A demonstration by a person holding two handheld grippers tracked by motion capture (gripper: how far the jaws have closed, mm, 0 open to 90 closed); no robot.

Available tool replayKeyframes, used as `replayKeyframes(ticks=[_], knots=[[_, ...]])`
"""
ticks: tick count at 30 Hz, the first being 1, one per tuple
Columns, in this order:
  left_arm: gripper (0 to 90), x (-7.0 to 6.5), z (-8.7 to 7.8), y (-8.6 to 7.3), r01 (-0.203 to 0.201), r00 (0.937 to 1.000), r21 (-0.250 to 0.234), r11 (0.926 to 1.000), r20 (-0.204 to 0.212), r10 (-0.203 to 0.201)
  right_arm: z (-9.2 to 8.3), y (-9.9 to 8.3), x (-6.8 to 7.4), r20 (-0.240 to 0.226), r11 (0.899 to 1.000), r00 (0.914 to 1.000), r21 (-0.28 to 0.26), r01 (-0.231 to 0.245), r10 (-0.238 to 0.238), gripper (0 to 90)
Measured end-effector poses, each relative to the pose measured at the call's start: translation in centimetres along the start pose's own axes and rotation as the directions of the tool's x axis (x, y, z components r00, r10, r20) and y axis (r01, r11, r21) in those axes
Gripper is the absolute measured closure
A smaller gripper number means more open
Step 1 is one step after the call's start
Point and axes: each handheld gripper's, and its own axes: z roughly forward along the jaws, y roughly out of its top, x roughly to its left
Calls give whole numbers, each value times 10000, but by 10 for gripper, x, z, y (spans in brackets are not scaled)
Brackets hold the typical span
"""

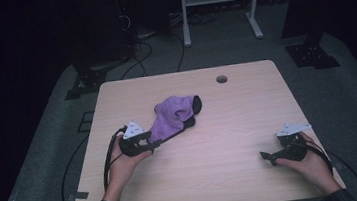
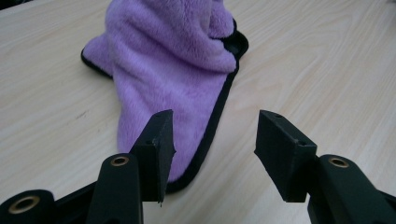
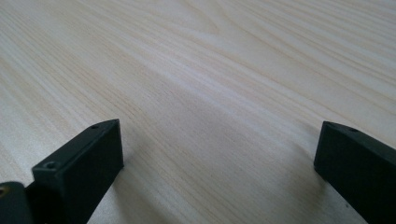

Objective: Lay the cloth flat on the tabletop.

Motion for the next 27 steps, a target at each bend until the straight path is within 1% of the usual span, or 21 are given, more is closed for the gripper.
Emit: replayKeyframes(ticks=[2, 3, 7, 9, 12, 15, 16, 17, 19, 20, 22, 24, 25, 26, 27], knots=[[462, 1, 5, 6, -30, 10000, -59, 10000, 8, 30, 0, 0, 0, -2, 10000, 10000, 1, -1, 1, 5], [463, 1, 5, 6, -30, 10000, -59, 10000, 8, 30, 0, 0, 0, -2, 10000, 10000, 1, -1, 1, 5], [454, 4, 16, 19, 34, 9999, -155, 9999, -108, -35, 0, 0, 0, -3, 10000, 10000, 4, -3, 3, 5], [449, 4, 18, 20, 11, 9999, -240, 9997, -139, -14, 0, 0, 0, -13, 10000, 10000, 6, -3, 3, 5], [443, 5, 27, 28, -42, 9997, -232, 9997, -261, 36, 0, 1, 0, -26, 10000, 10000, 11, -4, 4, 5], [441, 4, 34, 33, -41, 9995, -318, 9995, -300, 31, 1, 1, -1, -38, 10000, 10000, 2, 18, -18, 5], [440, 5, 38, 36, -49, 9995, -281, 9996, -314, 40, 1, 1, -1, -44, 10000, 10000, 2, 22, -22, 5], [439, 5, 38, 36, -49, 9995, -281, 9996, -314, 40, 1, 1, -1, -44, 10000, 10000, 2, 22, -22, 5], [439, 5, 43, 38, -16, 9996, -295, 9996, -296, 8, 1, 1, -1, -47, 10000, 10000, 0, 28, -28, 5], [439, 5, 49, 41, -29, 9996, -288, 9996, -296, 20, 1, 1, -1, -49, 10000, 10000, -7, 23, -23, 5], [439, 5, 51, 43, -38, 9996, -250, 9997, -291, 31, 1, 1, -1, -49, 10000, 10000, -4, 19, -19, 5], [440, 4, 59, 47, -37, 9996, -324, 9995, -273, 28, 1, 1, -1, -49, 10000, 10000, -2, 15, -15, 5], [441, 4, 59, 47, -37, 9996, -324, 9995, -273, 28, 1, 1, -1, -49, 10000, 10000, -2, 15, -15, 5], [444, 4, 63, 50, -125, 9993, -273, 9996, -358, 115, 1, 1, -1, -47, 10000, 10000, 5, 3, -3, 5], [449, 5, 66, 52, -125, 9993, -256, 9996, -364, 116, 1, 1, -1, -47, 10000, 10000, 6, 5, -5, 5]])
